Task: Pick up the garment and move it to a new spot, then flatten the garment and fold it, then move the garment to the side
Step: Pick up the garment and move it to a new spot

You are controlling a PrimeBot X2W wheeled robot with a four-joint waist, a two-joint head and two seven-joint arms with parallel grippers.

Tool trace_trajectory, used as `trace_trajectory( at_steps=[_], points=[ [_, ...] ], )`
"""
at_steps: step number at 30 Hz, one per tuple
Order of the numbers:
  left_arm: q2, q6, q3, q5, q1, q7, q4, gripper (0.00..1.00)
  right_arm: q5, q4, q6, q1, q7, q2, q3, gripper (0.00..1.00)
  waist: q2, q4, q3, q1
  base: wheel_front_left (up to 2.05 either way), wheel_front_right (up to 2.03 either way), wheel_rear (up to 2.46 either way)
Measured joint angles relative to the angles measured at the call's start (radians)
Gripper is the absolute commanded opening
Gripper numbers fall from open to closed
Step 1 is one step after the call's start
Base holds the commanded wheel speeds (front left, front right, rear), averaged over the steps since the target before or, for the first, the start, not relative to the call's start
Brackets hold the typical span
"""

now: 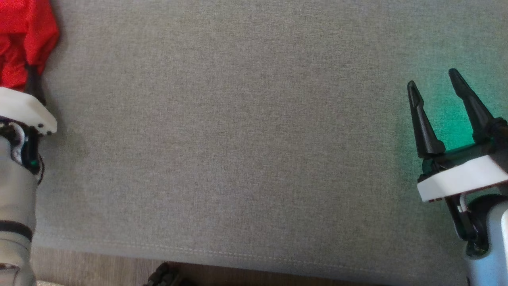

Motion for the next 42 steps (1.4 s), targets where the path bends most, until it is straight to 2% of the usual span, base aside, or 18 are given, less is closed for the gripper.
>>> trace_trajectory(
  at_steps=[1,2,3,7,13,20,25,30,35,42],
  points=[
    [0.004,-0.008,-0.003,0.002,-0.013,0.001,0.02,0.3,0.005,0.0,0.0,0.0,0.0,0.0,0.0,1.0,0.0,-0.001,0.002,0.0,0.0,0.0,0.0],
    [0.009,-0.009,-0.007,0.005,-0.023,0.001,0.03,0.3,0.004,0.001,0.0,0.0,0.0,0.0,0.0,1.0,0.0,-0.002,0.003,0.0,0.0,0.0,0.0],
    [0.014,-0.017,-0.014,0.01,-0.032,0.001,0.038,0.0,0.004,0.001,0.0,0.0,0.0,0.0,0.0,1.0,0.0,-0.003,0.003,0.0,0.0,0.0,0.0],
    [0.032,-0.016,-0.03,0.037,-0.037,-0.001,0.003,0.0,0.005,0.004,0.0,-0.005,-0.002,0.0,-0.002,1.0,0.0,0.001,-0.004,0.0,0.0,0.0,0.0],
    [0.045,-0.001,0.003,0.097,-0.005,-0.002,-0.327,0.0,0.005,0.031,0.0,-0.022,-0.028,0.01,-0.016,1.0,0.0,0.008,-0.055,-0.0001,0.0,0.0,0.0],
    [0.054,-0.011,0.036,0.156,0.159,-0.002,-0.616,0.0,0.013,0.09,0.0,-0.015,-0.065,0.053,-0.024,1.0,0.0,0.008,-0.159,-0.0001,0.0,0.0,0.0],
    [0.036,-0.019,0.045,0.164,0.267,-0.002,-0.782,0.0,0.018,0.127,0.0,0.019,-0.089,0.08,-0.026,1.0,0.0,-0.003,-0.246,-0.0001,0.0,0.0,0.0],
    [-0.008,-0.023,0.056,0.164,0.431,-0.002,-0.893,0.0,0.023,0.162,0.0,0.076,-0.107,0.105,-0.029,1.0,0.0,-0.024,-0.334,-0.0001,0.0,0.0,0.0],
    [-0.051,0.013,0.065,0.142,0.621,0.0,-0.993,0.0,0.026,0.17,0.0,0.12,-0.116,0.124,-0.028,1.0,0.0,-0.064,-0.408,-0.0002,0.0,0.0,0.0],
    [-0.104,0.08,0.053,0.133,0.814,0.081,-1.19,0.0,0.026,0.178,0.0,0.151,-0.124,0.128,-0.026,1.0,0.0001,-0.132,-0.465,-0.0002,0.0,0.0,0.0]
  ],
)
